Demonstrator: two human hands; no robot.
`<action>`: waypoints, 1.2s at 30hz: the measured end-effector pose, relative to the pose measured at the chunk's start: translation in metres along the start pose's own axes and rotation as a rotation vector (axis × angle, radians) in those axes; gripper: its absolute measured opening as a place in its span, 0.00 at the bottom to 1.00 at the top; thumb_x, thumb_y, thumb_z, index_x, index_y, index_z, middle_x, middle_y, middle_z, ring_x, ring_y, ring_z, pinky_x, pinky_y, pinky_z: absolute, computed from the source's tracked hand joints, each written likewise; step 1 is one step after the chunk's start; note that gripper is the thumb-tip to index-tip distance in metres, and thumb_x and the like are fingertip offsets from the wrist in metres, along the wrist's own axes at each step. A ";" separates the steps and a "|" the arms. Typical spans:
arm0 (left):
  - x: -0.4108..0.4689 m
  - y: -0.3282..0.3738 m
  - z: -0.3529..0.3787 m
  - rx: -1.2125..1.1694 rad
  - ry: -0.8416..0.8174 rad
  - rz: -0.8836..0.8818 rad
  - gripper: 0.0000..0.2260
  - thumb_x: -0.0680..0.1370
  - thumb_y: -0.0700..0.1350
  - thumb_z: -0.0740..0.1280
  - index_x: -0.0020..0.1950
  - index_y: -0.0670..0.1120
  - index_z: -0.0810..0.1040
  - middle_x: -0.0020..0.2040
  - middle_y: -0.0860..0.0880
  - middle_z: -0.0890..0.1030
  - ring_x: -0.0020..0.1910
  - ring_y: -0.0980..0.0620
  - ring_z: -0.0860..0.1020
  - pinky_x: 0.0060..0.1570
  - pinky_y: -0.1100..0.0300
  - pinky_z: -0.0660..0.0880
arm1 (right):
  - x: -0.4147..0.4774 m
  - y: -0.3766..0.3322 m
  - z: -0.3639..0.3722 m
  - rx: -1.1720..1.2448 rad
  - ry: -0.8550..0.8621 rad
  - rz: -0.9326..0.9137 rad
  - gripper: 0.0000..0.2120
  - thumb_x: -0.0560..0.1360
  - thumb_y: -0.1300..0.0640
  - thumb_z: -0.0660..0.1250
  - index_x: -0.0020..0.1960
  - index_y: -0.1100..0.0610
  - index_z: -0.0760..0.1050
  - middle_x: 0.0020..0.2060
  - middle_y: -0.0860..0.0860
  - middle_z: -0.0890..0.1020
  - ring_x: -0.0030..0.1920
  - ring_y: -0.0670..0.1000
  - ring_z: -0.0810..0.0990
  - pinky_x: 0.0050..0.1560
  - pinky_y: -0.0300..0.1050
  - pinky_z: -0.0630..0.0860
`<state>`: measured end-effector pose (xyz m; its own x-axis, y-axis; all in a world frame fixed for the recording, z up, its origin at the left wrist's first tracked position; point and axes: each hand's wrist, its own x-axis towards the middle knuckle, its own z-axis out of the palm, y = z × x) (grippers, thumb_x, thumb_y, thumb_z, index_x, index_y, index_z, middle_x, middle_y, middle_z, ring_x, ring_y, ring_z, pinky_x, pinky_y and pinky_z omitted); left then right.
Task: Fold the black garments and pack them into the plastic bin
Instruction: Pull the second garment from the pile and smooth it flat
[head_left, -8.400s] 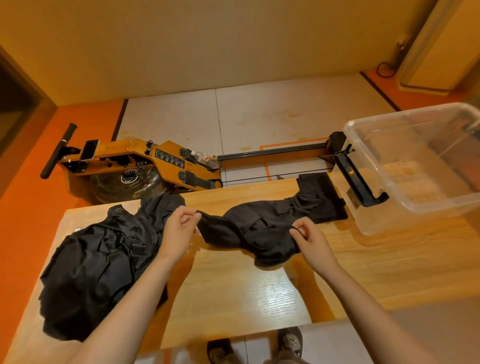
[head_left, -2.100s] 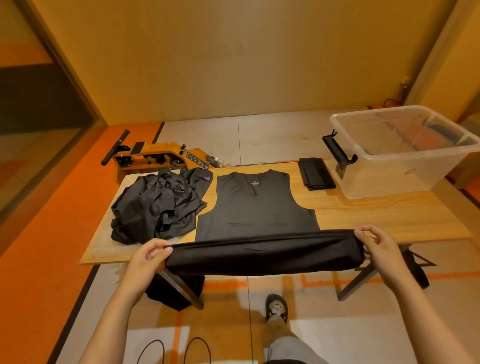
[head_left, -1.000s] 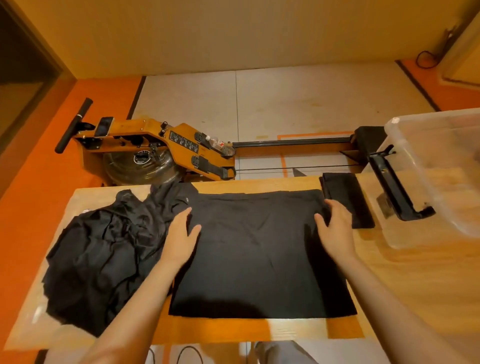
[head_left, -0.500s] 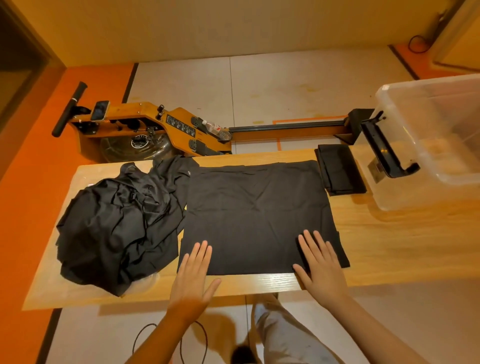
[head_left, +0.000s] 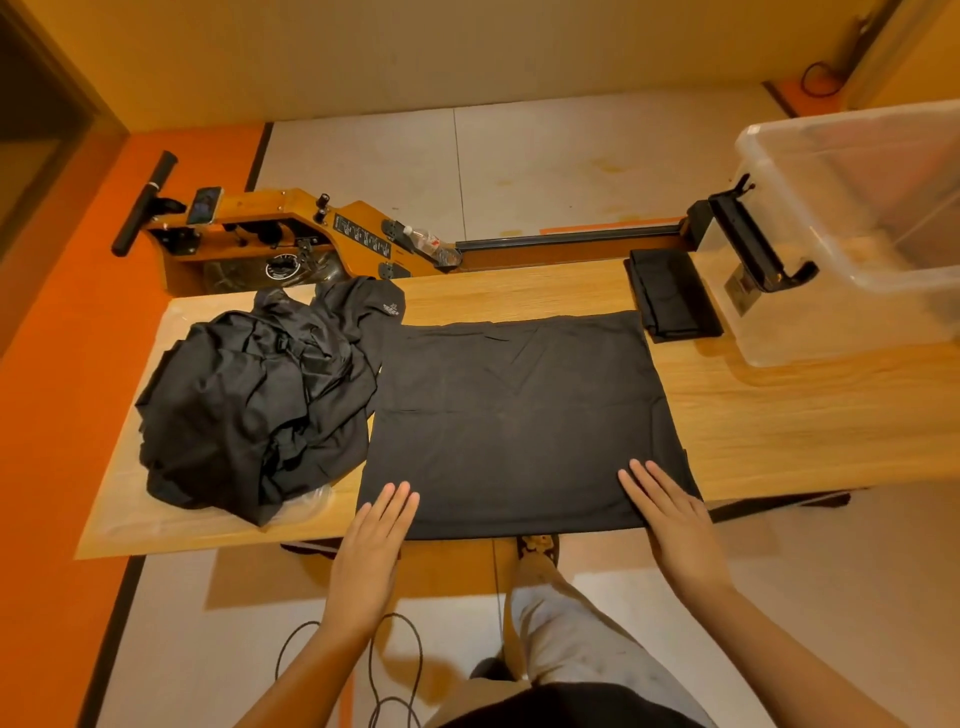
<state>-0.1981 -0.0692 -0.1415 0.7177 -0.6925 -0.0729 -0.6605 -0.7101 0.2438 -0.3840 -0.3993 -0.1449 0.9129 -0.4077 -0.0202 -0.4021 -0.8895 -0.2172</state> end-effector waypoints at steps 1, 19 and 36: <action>-0.002 -0.001 -0.002 -0.014 0.008 -0.006 0.45 0.56 0.19 0.68 0.72 0.43 0.69 0.72 0.45 0.70 0.73 0.50 0.61 0.73 0.59 0.46 | -0.003 0.001 -0.001 0.041 0.004 0.002 0.45 0.59 0.81 0.69 0.72 0.54 0.68 0.70 0.53 0.72 0.71 0.52 0.63 0.56 0.54 0.74; 0.084 -0.030 -0.212 -0.345 0.532 -0.122 0.08 0.80 0.45 0.66 0.54 0.44 0.81 0.44 0.49 0.82 0.39 0.54 0.77 0.39 0.64 0.71 | 0.059 -0.052 -0.199 0.659 0.429 0.039 0.07 0.78 0.60 0.64 0.52 0.51 0.78 0.44 0.38 0.79 0.47 0.33 0.76 0.43 0.28 0.71; 0.111 -0.044 -0.355 -0.692 0.575 -0.153 0.04 0.78 0.39 0.67 0.49 0.44 0.81 0.45 0.52 0.81 0.45 0.60 0.77 0.46 0.65 0.70 | 0.114 -0.092 -0.330 0.881 0.448 -0.171 0.06 0.78 0.60 0.66 0.46 0.52 0.80 0.39 0.47 0.82 0.42 0.39 0.80 0.38 0.30 0.75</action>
<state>-0.0108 -0.0694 0.1827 0.9084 -0.2953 0.2961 -0.4025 -0.4255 0.8105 -0.2663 -0.4316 0.1945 0.7699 -0.4902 0.4087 0.0932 -0.5472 -0.8318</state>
